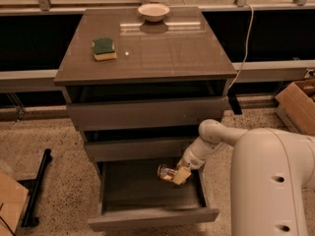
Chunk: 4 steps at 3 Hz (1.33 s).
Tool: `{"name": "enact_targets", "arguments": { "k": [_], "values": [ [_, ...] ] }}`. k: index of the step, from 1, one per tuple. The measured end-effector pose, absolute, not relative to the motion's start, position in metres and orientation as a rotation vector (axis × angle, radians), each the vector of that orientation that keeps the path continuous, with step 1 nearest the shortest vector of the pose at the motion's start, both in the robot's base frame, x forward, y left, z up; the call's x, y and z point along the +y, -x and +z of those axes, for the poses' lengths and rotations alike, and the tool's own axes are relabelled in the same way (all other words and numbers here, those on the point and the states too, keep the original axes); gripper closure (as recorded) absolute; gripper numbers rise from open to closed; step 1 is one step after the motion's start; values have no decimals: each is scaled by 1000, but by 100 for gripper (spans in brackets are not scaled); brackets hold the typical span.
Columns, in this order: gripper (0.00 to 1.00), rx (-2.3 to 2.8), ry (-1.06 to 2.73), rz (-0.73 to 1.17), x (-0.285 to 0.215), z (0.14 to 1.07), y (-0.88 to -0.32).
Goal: Place orange can into bottom drawer
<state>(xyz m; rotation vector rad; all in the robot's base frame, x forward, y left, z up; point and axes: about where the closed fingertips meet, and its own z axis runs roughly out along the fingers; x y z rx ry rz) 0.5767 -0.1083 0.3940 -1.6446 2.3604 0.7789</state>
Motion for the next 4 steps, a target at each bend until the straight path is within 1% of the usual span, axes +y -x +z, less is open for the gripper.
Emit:
{"name": "enact_targets", "arguments": {
  "k": [1, 2, 3, 4],
  "values": [
    [100, 2359, 1582, 899, -109, 344, -583],
    [100, 2362, 1560, 902, -109, 329, -590],
    [100, 2403, 1604, 913, -87, 296, -579],
    [100, 2436, 1597, 856, -78, 257, -579]
  ]
}}
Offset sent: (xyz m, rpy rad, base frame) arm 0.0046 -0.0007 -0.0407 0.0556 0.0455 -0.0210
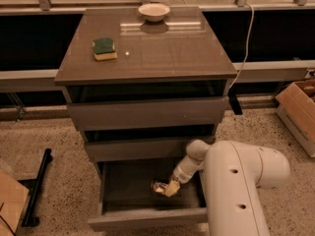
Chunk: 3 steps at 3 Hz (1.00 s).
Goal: Place orange can into bottom drawer
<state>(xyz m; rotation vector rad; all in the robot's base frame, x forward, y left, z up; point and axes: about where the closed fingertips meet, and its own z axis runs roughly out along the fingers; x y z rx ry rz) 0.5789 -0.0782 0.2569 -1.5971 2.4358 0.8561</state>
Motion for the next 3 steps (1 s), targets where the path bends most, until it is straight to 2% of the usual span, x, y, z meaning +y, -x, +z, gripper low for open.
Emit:
{"name": "enact_targets", "arguments": {
  "k": [3],
  "values": [
    [99, 2572, 1134, 710, -93, 163, -595]
  ]
}}
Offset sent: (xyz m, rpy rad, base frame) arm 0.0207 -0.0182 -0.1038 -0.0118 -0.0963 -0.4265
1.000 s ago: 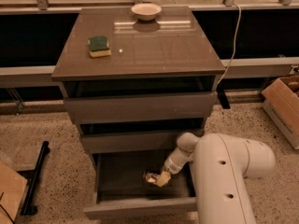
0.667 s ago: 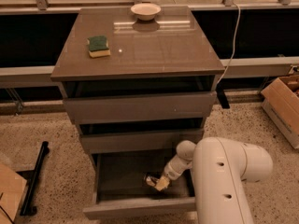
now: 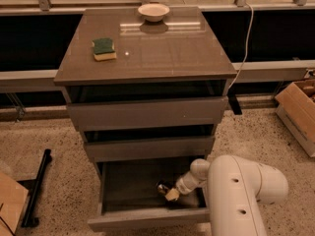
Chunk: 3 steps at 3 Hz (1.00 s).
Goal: Place orange can into bottom drawer
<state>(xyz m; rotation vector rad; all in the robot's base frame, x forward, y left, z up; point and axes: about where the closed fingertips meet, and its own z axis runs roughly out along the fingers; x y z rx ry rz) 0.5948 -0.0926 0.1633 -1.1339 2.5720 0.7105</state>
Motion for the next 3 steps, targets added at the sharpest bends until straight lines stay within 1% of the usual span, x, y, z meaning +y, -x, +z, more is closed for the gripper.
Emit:
{"name": "enact_targets", "arguments": {
  "k": [1, 3],
  "values": [
    [82, 2620, 1057, 692, -100, 150, -599],
    [35, 2627, 1054, 699, -98, 146, -596]
  ]
}}
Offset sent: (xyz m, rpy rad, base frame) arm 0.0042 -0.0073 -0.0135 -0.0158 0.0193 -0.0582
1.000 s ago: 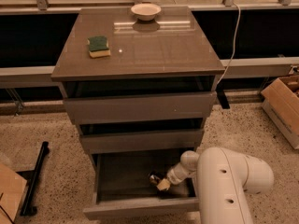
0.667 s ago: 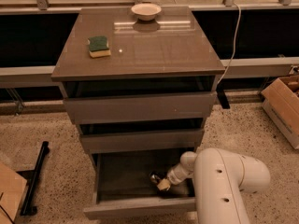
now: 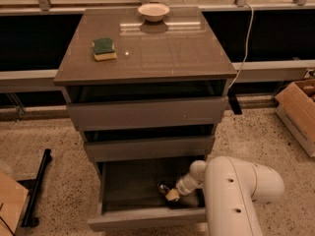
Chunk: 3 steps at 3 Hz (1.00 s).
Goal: Place orange can into bottom drawer
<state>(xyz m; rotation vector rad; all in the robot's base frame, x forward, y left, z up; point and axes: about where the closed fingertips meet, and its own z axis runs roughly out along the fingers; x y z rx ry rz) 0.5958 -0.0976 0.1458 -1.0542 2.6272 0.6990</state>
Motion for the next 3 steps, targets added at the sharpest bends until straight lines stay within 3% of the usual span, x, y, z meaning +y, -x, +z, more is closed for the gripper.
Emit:
{"name": "enact_targets", "arguments": {
  "k": [1, 2, 3],
  "values": [
    [12, 2629, 1056, 703, -96, 144, -594],
    [0, 2630, 1058, 707, -95, 143, -592],
    [0, 2630, 1058, 707, -95, 143, -592]
  ]
}}
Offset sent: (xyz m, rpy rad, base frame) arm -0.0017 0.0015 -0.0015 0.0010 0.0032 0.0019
